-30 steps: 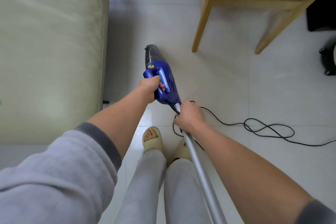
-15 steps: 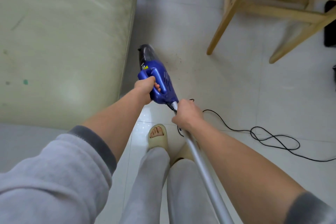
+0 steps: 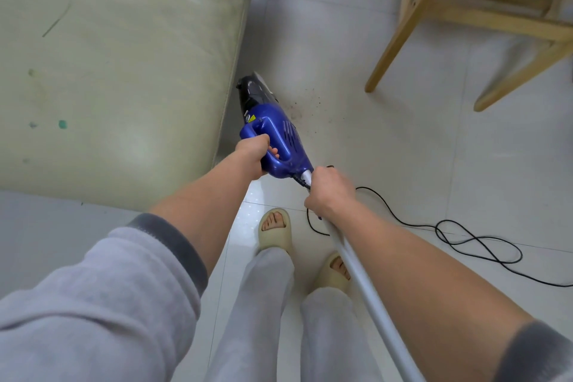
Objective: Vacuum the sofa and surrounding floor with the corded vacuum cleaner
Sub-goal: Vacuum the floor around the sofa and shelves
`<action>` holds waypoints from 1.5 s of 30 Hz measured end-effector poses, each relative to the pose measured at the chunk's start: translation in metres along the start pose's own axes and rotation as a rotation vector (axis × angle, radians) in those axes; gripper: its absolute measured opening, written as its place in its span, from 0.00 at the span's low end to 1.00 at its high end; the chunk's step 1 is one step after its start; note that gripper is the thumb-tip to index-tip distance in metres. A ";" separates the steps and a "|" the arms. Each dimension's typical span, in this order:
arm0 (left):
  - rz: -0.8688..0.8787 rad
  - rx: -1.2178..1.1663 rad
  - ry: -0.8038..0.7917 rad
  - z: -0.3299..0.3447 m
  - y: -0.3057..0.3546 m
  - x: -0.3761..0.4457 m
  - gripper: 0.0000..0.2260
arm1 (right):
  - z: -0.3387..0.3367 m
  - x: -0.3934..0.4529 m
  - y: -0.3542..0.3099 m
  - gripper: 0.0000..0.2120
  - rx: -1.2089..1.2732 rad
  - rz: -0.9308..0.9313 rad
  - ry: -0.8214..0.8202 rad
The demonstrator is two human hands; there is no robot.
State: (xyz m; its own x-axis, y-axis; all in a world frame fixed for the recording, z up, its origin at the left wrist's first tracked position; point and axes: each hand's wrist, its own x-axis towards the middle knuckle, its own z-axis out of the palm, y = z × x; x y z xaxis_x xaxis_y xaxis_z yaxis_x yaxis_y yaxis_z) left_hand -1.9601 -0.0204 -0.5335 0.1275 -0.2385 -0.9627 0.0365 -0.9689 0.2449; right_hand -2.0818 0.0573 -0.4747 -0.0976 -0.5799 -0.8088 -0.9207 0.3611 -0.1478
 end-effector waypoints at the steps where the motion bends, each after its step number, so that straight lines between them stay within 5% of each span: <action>1: -0.012 -0.007 -0.006 0.002 -0.004 -0.001 0.08 | 0.000 -0.001 0.005 0.12 -0.014 -0.002 0.001; 8: -0.018 0.019 0.002 0.036 -0.026 -0.012 0.07 | 0.004 -0.010 0.047 0.17 -0.026 0.005 -0.003; 14: -0.027 0.050 -0.001 0.064 -0.044 -0.018 0.10 | 0.008 -0.017 0.079 0.09 -0.017 0.015 0.031; 45: 0.059 0.358 -0.077 0.192 -0.094 -0.038 0.15 | 0.034 -0.054 0.198 0.09 0.231 0.186 0.122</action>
State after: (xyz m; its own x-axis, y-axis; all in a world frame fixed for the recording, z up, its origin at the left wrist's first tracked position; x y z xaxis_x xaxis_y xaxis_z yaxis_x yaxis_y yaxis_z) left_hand -2.1584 0.0672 -0.5419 0.0435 -0.2857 -0.9573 -0.3196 -0.9119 0.2577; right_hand -2.2461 0.1850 -0.4793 -0.3138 -0.5662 -0.7622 -0.7739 0.6176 -0.1401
